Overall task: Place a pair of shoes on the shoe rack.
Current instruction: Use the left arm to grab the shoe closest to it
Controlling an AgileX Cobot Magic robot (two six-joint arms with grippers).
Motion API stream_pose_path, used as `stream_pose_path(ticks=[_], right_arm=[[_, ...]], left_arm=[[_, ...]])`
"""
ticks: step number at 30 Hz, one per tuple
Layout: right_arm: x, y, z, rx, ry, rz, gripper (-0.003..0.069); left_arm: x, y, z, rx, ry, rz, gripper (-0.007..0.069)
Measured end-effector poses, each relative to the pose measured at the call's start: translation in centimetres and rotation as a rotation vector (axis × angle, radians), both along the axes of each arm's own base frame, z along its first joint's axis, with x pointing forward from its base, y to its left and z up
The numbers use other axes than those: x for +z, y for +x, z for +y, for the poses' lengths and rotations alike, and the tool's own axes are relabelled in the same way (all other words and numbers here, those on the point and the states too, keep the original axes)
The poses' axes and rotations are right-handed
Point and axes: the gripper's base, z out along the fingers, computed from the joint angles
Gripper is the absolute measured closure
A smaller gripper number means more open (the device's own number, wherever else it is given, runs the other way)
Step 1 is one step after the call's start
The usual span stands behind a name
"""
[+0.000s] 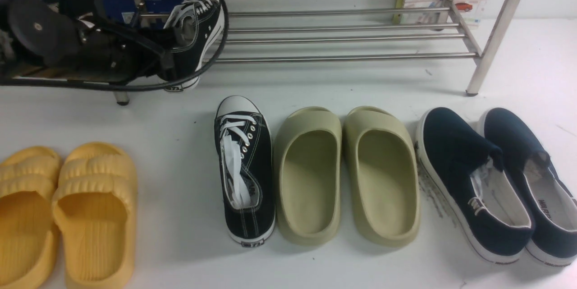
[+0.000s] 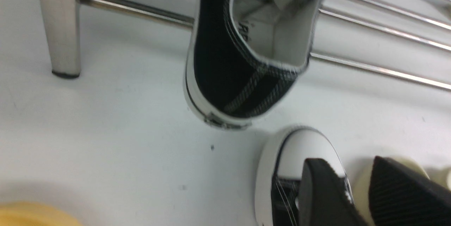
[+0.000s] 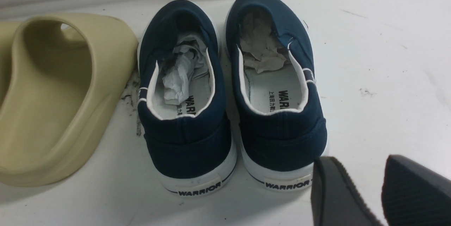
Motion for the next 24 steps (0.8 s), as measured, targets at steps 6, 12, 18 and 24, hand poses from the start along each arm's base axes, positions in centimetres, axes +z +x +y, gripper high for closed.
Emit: stream_pose_path(ticks=[6,12,18,24], right_arm=[[0.0,0.0,0.0,0.0,0.0,0.0,0.0415],[0.0,0.0,0.0,0.0,0.0,0.0,0.0415],[0.0,0.0,0.0,0.0,0.0,0.0,0.0415],[0.0,0.0,0.0,0.0,-0.001,0.0,0.0415]], left_arm=[[-0.1,-4.1,-0.7,-0.164,0.025,0.314,0.0248],[-1.4,-6.9,-5.6,-0.289,0.026,0.485,0.0284],[-2.0,-6.7,-7.5,-0.066,0.074,0.421,0.0305],[-4.3,-5.0,-8.2,0.023,0.089,0.421,0.0306]])
